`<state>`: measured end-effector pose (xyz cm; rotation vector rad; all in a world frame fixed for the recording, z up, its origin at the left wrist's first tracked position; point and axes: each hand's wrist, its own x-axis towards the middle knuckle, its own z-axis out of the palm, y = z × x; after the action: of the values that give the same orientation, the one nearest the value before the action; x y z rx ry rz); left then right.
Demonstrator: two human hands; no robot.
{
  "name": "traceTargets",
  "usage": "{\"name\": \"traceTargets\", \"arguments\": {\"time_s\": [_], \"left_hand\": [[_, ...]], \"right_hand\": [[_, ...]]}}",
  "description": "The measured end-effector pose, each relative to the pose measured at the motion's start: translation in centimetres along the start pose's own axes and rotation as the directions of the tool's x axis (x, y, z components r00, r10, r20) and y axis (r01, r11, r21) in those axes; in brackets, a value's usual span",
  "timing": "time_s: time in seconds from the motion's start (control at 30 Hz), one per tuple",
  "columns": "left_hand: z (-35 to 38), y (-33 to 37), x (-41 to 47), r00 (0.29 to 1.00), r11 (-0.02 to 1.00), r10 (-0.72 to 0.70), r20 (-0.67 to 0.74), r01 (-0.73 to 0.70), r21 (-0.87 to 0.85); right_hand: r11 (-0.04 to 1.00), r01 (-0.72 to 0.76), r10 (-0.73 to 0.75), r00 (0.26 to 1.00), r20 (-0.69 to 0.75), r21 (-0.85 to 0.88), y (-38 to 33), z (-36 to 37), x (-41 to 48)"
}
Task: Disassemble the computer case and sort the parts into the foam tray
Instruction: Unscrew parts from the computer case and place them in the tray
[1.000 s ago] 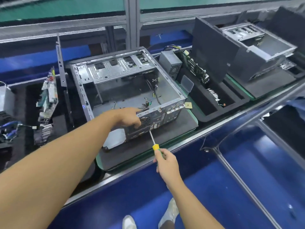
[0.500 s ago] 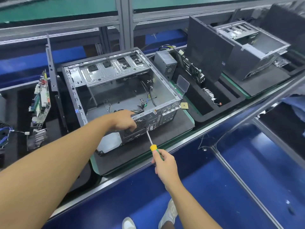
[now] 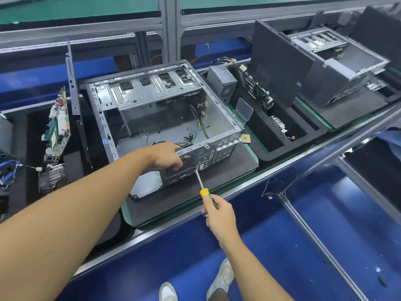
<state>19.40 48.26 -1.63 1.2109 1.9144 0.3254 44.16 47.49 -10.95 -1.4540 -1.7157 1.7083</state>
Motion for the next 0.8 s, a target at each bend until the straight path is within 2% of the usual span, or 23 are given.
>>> {"name": "traceTargets", "arguments": {"time_s": [0.2,0.3,0.4,0.5,0.6,0.67,0.73,0.8], "left_hand": [[0.0,0.2,0.0,1.0,1.0,-0.007,-0.009,0.008,0.026],[0.1,0.2,-0.1,1.0,1.0,-0.009,-0.011,0.009,0.027],[0.1,0.2,-0.2,1.0,1.0,-0.004,0.006,0.004,0.009],[0.1,0.1,0.0,1.0,1.0,-0.016,0.002,0.016,-0.027],[0.0,0.3,0.0,1.0,1.0,-0.02,0.007,0.02,-0.015],[0.0,0.4,-0.2,1.0,1.0,-0.012,0.014,0.012,-0.007],[-0.1,0.4,-0.1,1.0,1.0,-0.018,0.014,0.018,0.003],[0.0,0.2,0.0,1.0,1.0,-0.019,0.009,0.019,0.002]], "right_hand": [[0.999,-0.027,0.027,1.0,-0.001,0.027,0.2,0.4,0.0],[0.986,-0.107,0.105,0.994,0.026,0.128,0.0,0.0,0.3],[0.928,-0.249,0.213,0.965,0.155,0.278,-0.5,-1.3,1.2],[0.816,-0.415,0.289,0.896,0.338,0.403,-1.1,-3.0,2.5],[0.827,-0.462,0.319,0.855,0.409,0.32,-1.4,-3.3,2.9],[0.857,-0.448,0.329,0.856,0.399,0.255,-1.7,-3.2,2.8],[0.948,-0.295,0.255,0.93,0.265,0.122,-1.9,-3.3,2.7],[0.986,-0.068,0.08,0.994,0.074,-0.149,-2.2,-3.1,2.3]]}}
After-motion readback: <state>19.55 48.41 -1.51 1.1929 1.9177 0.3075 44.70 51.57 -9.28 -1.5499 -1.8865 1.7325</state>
